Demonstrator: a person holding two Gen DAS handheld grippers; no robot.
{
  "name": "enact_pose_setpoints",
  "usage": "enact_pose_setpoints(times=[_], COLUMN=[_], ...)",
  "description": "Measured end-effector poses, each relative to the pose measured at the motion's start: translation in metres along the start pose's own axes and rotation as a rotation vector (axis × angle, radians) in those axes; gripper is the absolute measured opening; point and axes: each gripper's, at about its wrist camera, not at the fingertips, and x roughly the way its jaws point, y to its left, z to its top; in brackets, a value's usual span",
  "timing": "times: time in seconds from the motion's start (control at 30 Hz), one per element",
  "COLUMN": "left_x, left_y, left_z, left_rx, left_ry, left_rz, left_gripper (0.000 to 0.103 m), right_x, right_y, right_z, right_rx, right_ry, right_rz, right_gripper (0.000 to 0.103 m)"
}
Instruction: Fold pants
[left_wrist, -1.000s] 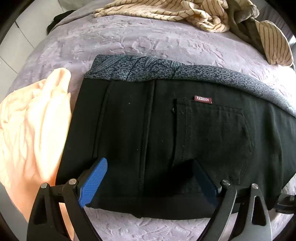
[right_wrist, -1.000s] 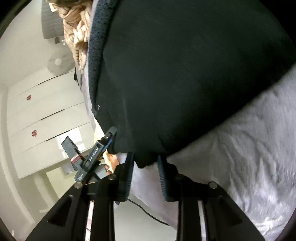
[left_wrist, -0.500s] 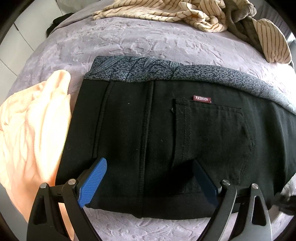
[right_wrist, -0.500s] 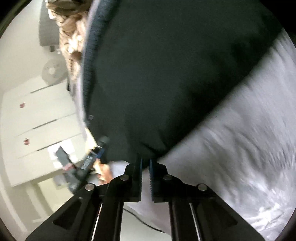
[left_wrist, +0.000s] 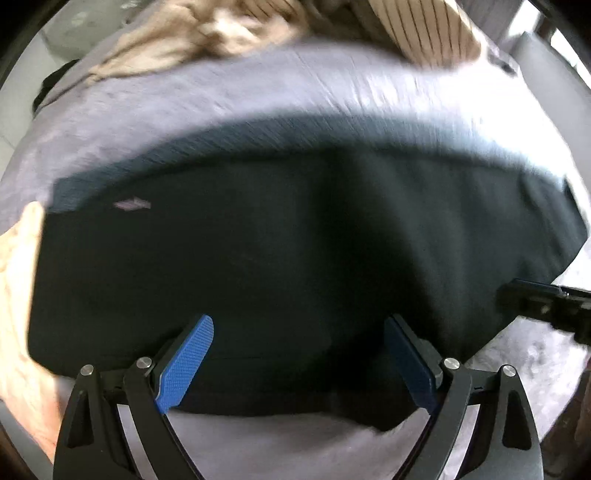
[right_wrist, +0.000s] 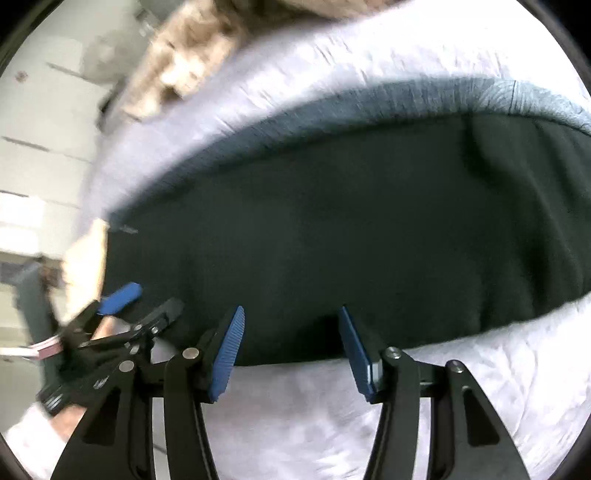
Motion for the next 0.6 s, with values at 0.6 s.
enact_pose_setpoints(times=[0.6], left_x=[-0.009], left_y=[0.085], left_z=[0.049], left_rx=[-0.155], left_ry=[-0.154], left_rz=[0.208], left_gripper=[0.096], right_x=[-0.044], right_y=[-0.006], right_z=[-0.051], right_rx=[-0.067], right_ry=[-0.021], right_rz=[0.01], right_gripper=[0.047])
